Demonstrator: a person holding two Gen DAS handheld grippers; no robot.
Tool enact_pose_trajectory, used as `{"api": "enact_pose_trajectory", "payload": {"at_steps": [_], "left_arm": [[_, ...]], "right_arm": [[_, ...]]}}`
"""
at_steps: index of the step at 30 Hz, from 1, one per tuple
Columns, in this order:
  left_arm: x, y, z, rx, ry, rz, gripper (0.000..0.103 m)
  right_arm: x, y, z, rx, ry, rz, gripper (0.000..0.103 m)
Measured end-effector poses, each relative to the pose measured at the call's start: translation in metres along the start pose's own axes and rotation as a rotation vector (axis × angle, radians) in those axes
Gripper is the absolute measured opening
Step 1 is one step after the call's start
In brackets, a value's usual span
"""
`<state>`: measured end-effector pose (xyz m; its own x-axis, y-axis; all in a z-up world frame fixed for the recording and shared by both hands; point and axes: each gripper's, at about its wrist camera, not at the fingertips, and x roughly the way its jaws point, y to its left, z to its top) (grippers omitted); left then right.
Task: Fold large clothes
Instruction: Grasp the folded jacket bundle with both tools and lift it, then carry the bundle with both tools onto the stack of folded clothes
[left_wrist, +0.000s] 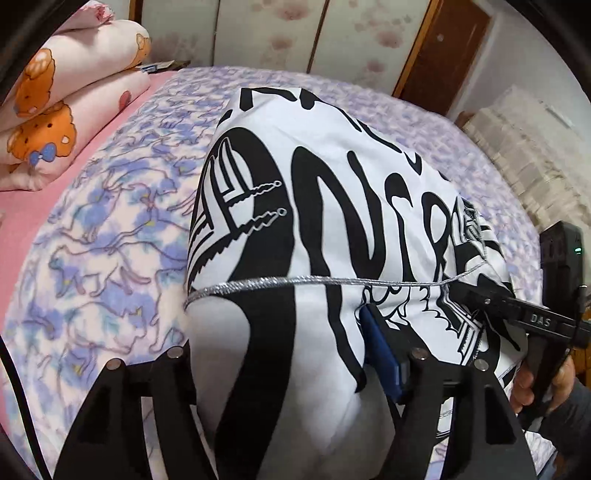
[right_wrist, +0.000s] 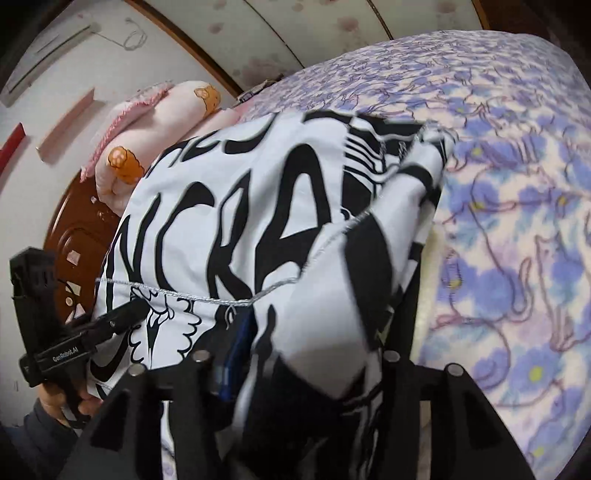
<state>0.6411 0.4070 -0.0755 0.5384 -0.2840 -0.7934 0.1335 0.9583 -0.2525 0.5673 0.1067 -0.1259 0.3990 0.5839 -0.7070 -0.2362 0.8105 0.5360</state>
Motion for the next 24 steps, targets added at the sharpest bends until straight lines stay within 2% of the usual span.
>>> {"api": "enact_pose_trajectory", "payload": {"at_steps": [5,9,13,16,17,18,20,22,24], "left_arm": [[0.001,0.017,0.002,-0.035,0.01,-0.049,0.074],[-0.026,0.01,-0.002,-0.018,-0.018,0.021,0.074],[-0.07,-0.003,-0.01,0.009,-0.109,0.111,0.071],[-0.098,-0.019,-0.015,0.041,-0.168,0.133,0.045],[-0.102,-0.024,-0.016,0.047,-0.171,0.132,0.03],[-0.105,-0.028,-0.017,0.049,-0.17,0.128,0.019],[-0.099,-0.037,-0.022,0.061,-0.148,0.14,0.016],[-0.082,-0.042,-0.026,0.08,-0.104,0.189,0.013],[-0.065,-0.039,-0.031,0.065,-0.056,0.235,0.012]], "right_arm": [[-0.01,0.018,0.002,-0.08,0.035,-0.03,0.056],[-0.037,0.022,0.007,-0.104,0.087,-0.092,0.056],[-0.085,0.025,0.001,-0.131,0.028,-0.166,0.056],[-0.108,0.03,-0.004,-0.145,-0.027,-0.168,0.056],[-0.113,0.036,-0.005,-0.161,-0.039,-0.156,0.056],[-0.114,0.042,-0.007,-0.176,-0.043,-0.149,0.056],[-0.11,0.056,-0.011,-0.214,-0.051,-0.157,0.055],[-0.095,0.065,-0.015,-0.246,-0.038,-0.176,0.043],[-0.073,0.062,-0.02,-0.25,0.008,-0.219,0.027]]}}
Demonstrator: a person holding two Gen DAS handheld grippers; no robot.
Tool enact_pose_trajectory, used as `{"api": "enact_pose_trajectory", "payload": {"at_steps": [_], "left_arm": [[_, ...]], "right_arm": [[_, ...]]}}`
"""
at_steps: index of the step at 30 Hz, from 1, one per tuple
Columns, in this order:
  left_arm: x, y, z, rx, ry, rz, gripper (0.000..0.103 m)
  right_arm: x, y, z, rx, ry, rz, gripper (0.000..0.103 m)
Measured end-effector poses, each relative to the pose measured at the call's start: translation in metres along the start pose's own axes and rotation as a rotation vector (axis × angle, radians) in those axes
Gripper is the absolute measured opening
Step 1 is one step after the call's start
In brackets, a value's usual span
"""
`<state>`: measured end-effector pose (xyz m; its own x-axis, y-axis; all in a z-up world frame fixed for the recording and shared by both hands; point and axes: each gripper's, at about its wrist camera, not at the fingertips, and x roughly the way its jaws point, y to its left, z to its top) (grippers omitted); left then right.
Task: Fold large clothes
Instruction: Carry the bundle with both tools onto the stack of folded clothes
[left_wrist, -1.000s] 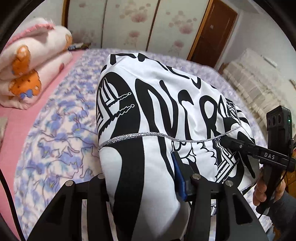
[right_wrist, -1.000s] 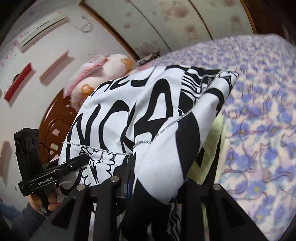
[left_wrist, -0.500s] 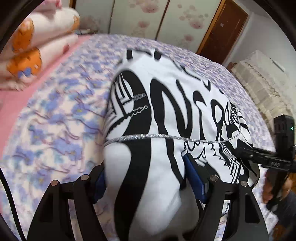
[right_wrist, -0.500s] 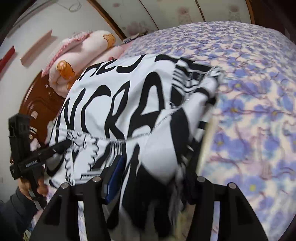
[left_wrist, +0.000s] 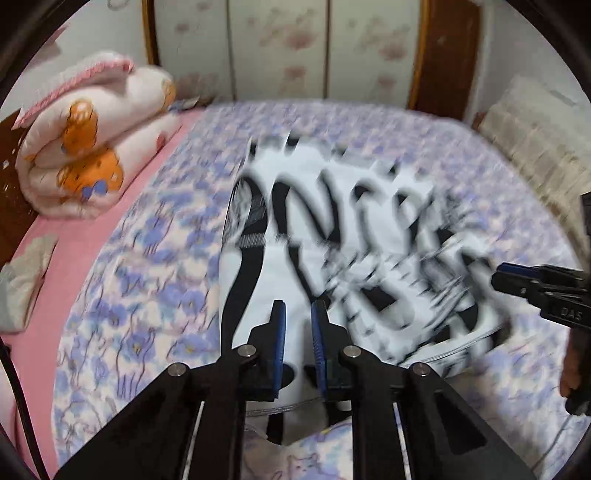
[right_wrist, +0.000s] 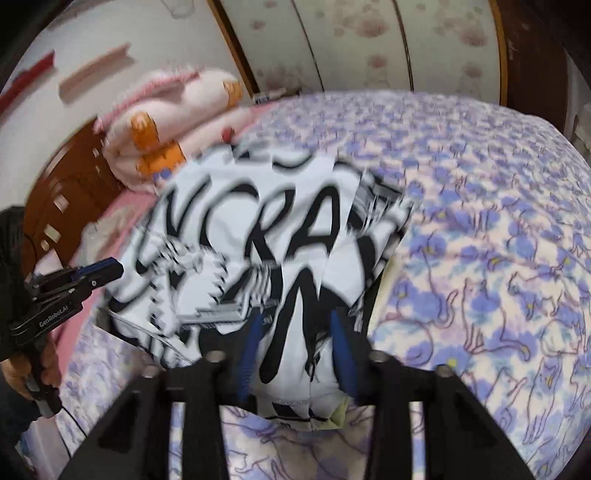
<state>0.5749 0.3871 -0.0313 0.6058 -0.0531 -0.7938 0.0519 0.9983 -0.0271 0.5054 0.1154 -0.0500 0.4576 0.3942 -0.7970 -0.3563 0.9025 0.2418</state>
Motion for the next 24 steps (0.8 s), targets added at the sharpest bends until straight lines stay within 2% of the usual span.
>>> {"api": "enact_pose_trajectory", "payload": {"at_steps": [1,4,7,10,13,15,17,24], "left_arm": [[0.006,0.0,-0.004,-0.008,0.011,0.015,0.012],[0.02,0.003,-0.012,-0.029,0.037,0.04,0.012],[0.016,-0.002,-0.012,-0.022,0.027,0.058,0.012],[0.007,-0.003,-0.011,-0.057,0.036,0.045,0.013],[-0.009,-0.005,-0.011,-0.087,0.028,0.031,0.03],[-0.023,-0.009,-0.013,-0.108,0.011,0.033,0.054],[-0.039,-0.014,-0.016,-0.131,-0.013,0.028,0.063],[-0.082,-0.046,-0.026,-0.155,-0.016,-0.016,0.07]], "right_arm": [[0.013,-0.001,-0.004,-0.006,0.032,-0.037,0.025],[0.034,-0.012,-0.013,0.042,0.073,-0.018,0.024],[0.03,-0.011,-0.011,0.058,0.068,-0.029,0.024],[0.018,-0.009,-0.01,0.07,0.069,-0.019,0.025],[-0.001,-0.007,-0.012,0.074,0.055,0.004,0.025],[-0.021,-0.003,-0.015,0.06,0.034,0.004,0.025],[-0.04,0.002,-0.018,0.05,0.021,0.009,0.025],[-0.105,0.009,-0.035,0.056,-0.002,0.045,0.025]]}}
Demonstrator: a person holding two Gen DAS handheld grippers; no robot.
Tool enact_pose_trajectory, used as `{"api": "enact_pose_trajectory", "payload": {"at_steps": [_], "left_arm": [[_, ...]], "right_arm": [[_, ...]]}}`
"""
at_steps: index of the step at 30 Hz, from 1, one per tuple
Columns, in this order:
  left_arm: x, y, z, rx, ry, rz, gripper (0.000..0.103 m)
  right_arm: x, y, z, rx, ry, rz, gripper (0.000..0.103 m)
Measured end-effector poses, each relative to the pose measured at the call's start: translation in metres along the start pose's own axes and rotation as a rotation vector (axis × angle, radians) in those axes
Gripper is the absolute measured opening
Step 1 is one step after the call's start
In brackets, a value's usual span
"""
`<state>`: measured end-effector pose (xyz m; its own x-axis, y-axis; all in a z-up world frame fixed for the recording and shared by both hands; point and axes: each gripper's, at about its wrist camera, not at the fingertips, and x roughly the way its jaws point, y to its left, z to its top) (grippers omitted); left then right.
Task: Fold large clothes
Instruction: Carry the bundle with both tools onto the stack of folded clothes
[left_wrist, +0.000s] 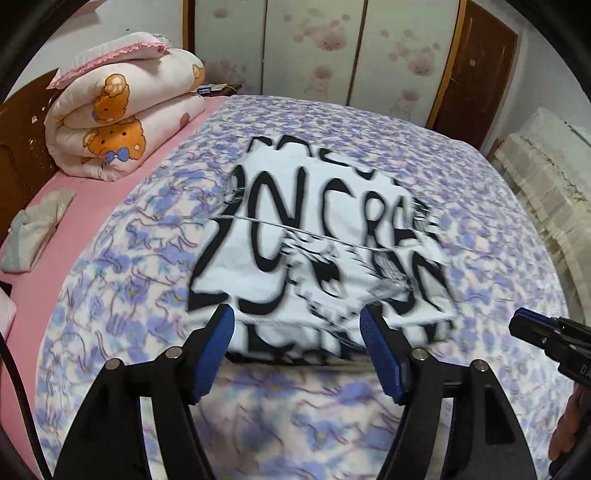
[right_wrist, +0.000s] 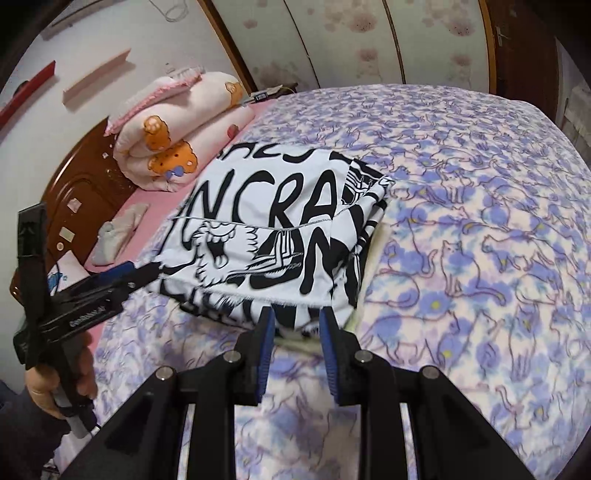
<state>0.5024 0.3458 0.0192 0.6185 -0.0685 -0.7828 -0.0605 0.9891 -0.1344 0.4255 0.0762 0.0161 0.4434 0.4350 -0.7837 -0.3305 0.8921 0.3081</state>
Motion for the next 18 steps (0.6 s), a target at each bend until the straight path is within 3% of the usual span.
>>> {"api": "enact_pose_trajectory", "payload": {"at_steps": [8,18], "left_arm": [[-0.059,-0.051,-0.032,0.026,-0.046,-0.014,0.074],[-0.155,-0.101,-0.101,0.007,-0.104,-0.049,0.074]], "right_arm": [[-0.069,-0.006,-0.038,0.022,-0.047,0.036,0.034],[-0.166,-0.018,-0.11,0.053,-0.142,0.037,0.034]]}}
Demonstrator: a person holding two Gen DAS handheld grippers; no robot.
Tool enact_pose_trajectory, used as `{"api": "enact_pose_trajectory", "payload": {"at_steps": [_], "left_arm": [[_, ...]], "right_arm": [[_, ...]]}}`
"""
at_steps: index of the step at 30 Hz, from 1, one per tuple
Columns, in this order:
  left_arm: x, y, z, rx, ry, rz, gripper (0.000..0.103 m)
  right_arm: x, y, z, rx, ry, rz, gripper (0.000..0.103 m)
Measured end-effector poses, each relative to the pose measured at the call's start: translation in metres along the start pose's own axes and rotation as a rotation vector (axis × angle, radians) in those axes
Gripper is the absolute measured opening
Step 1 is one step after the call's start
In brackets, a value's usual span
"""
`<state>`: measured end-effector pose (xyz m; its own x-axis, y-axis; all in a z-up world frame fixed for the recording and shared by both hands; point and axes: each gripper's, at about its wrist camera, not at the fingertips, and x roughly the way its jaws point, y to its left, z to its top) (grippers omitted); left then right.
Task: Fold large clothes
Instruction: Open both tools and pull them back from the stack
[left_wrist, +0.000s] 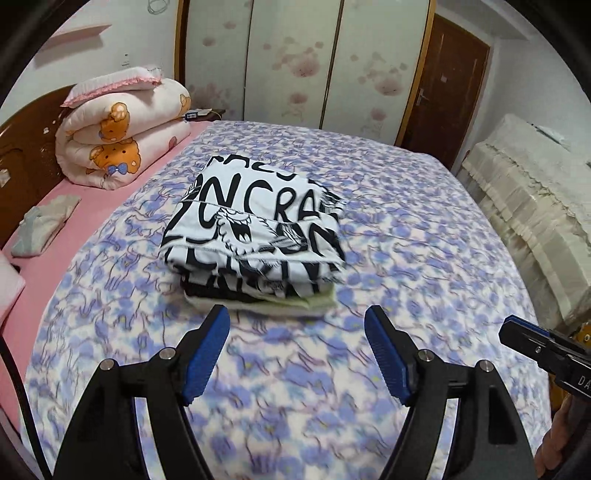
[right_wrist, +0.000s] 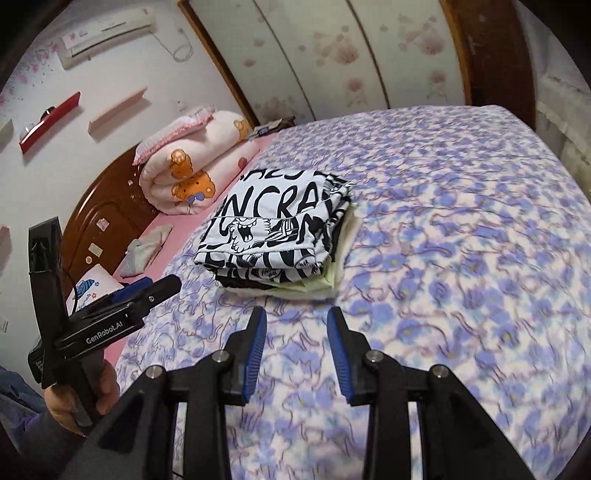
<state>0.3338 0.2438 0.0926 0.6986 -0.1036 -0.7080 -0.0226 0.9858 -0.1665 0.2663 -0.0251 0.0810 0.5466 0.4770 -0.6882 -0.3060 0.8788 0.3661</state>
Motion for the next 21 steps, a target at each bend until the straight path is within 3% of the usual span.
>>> {"api": "enact_pose_trajectory", "payload": {"at_steps": [1,5,12,16,21], "left_arm": [[-0.016,-0.006,-0.008,0.001,-0.005,-0.005,0.075],[-0.075,-0.026,-0.038,0.009,-0.039,-0.001,0.093],[-0.16,-0.056,-0.098,0.034,-0.075,-0.016,0.1],[-0.18,-0.07,-0.139,0.044,-0.068,-0.023,0.1],[-0.177,-0.081,-0.19,0.043,-0.016,-0.012,0.1]], "right_arm": [[-0.019,0.001,-0.01,0.002,-0.013,-0.004,0.034],[-0.079,0.008,-0.04,-0.007,-0.034,-0.054,0.034],[-0.15,0.012,-0.093,-0.048,-0.047,-0.154,0.035],[-0.172,0.013,-0.128,-0.056,-0.052,-0.182,0.035],[-0.179,0.003,-0.174,-0.032,-0.045,-0.22,0.035]]}}
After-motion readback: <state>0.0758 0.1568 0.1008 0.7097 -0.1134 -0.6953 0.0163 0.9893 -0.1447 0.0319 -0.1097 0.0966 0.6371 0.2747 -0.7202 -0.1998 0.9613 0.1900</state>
